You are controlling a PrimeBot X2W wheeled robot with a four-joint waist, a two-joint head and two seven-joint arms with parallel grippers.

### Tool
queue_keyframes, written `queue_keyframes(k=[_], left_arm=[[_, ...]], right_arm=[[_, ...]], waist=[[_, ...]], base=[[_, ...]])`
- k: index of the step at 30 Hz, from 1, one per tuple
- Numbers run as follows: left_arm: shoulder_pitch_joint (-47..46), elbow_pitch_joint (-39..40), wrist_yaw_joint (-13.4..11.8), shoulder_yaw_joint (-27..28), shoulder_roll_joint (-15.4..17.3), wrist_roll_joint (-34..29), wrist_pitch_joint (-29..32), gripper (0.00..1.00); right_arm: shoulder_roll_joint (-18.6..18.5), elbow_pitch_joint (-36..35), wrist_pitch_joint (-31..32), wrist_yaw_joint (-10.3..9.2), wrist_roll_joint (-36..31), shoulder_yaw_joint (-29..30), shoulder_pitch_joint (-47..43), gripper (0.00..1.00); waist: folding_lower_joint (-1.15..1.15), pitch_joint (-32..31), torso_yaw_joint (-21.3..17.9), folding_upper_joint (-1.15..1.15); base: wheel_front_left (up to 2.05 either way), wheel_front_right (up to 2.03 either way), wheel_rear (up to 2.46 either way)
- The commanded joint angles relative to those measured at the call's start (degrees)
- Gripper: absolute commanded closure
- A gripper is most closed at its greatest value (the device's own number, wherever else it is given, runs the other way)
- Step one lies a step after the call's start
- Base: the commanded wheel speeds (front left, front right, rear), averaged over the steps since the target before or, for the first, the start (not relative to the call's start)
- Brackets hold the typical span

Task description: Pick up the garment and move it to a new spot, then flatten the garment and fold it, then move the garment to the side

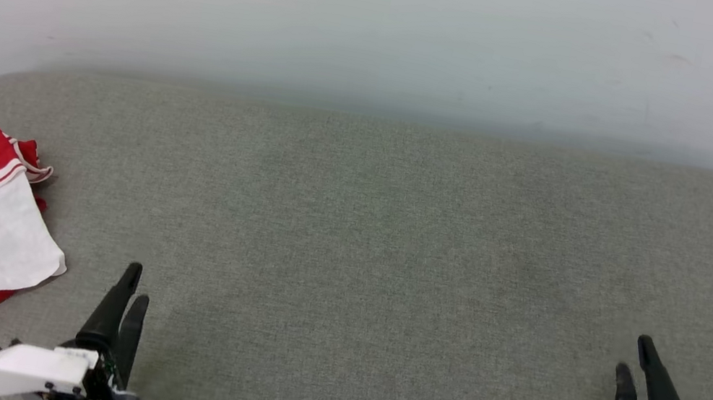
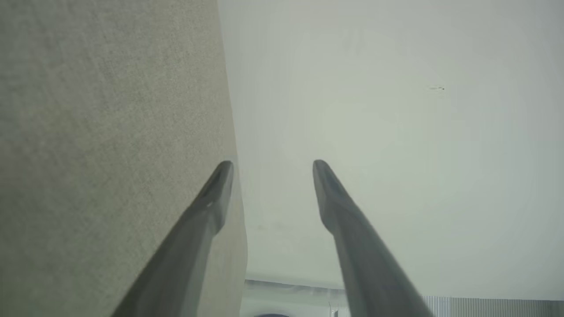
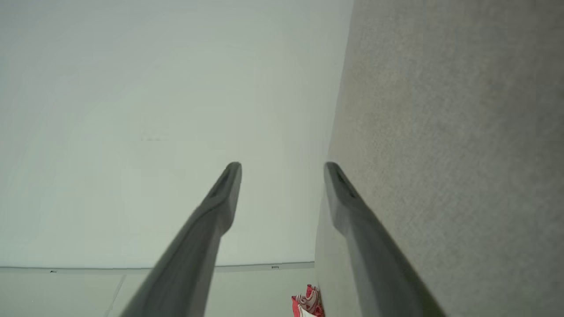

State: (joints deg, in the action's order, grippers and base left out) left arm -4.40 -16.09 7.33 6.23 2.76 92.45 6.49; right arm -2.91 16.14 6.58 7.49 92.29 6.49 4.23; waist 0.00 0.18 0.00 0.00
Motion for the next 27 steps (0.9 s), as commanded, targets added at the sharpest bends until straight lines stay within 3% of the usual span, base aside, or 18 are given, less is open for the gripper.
queue_keyframes(k=[1, 14, 27], left_arm=[[0.2, 0.1, 0.0, -0.2, 0.0, -0.2, -0.4, 0.0], [1.2, 1.3, 0.0, -0.5, 0.0, -2.3, -4.1, 0.0], [1.2, 2.0, 0.1, 4.3, 0.1, -11.7, -7.1, 0.0]], right_arm=[[0.0, 0.0, -0.4, 0.0, -0.2, -0.3, -0.1, 0.0], [0.0, 0.8, -4.1, 0.0, -4.7, -1.8, 0.6, 0.0], [0.0, -0.4, -7.1, 0.0, -20.0, -0.7, 2.1, 0.0]], waist=[[0.0, 0.0, 0.0, 0.0], [0.0, 0.0, -0.1, 0.0], [0.0, 0.0, -0.2, 0.0]], base=[[0.0, 0.0, 0.0], [0.0, 0.0, 0.0], [0.0, 0.0, 0.0]])
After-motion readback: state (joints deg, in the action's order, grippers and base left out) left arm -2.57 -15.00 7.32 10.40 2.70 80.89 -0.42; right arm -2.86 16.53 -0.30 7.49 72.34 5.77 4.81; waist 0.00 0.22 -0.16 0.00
